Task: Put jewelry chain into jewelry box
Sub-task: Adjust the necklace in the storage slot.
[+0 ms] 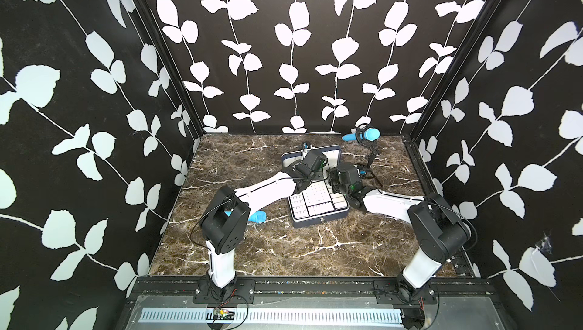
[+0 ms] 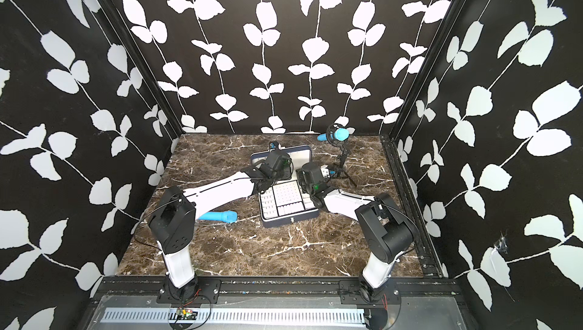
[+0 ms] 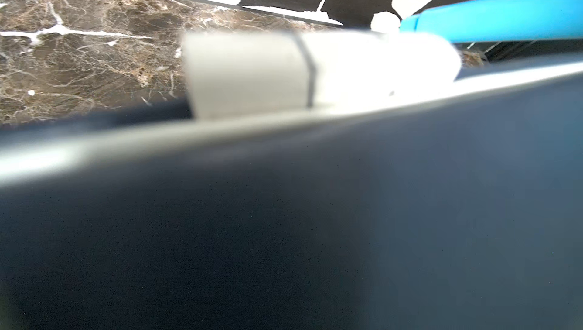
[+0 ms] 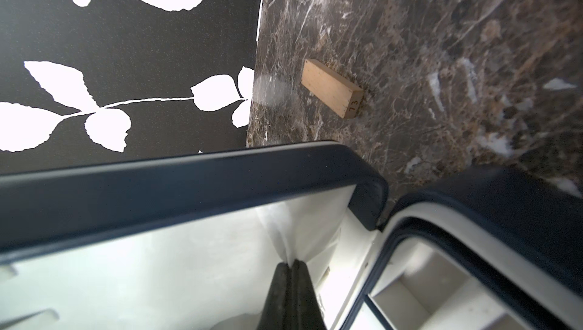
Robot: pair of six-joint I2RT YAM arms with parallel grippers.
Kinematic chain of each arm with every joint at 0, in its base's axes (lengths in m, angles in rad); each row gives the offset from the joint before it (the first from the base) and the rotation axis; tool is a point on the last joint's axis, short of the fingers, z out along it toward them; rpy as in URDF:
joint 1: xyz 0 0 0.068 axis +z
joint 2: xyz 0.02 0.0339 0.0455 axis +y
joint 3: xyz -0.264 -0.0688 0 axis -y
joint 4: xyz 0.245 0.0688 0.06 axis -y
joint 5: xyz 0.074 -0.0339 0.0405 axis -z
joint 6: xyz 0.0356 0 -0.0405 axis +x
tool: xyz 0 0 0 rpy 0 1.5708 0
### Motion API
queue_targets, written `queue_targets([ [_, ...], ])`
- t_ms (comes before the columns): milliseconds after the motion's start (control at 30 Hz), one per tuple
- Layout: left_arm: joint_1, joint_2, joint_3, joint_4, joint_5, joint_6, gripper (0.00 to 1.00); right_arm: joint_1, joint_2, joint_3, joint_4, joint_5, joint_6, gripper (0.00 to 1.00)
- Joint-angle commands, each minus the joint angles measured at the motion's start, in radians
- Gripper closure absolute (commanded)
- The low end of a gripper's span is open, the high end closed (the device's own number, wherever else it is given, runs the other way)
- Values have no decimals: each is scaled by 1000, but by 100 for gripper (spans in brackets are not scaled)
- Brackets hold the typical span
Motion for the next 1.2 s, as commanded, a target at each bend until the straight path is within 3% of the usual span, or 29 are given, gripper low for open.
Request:
queue_targets([
  [0, -1, -69, -26, 42, 28, 30, 100, 17, 2, 16, 1, -35, -9, 100],
  [500, 0, -113, -81, 178, 57, 93, 100, 16, 15, 27, -2, -37, -3, 100],
  [1167, 33, -148, -82, 230, 35, 97, 100, 16, 18, 31, 0, -45, -6, 100],
])
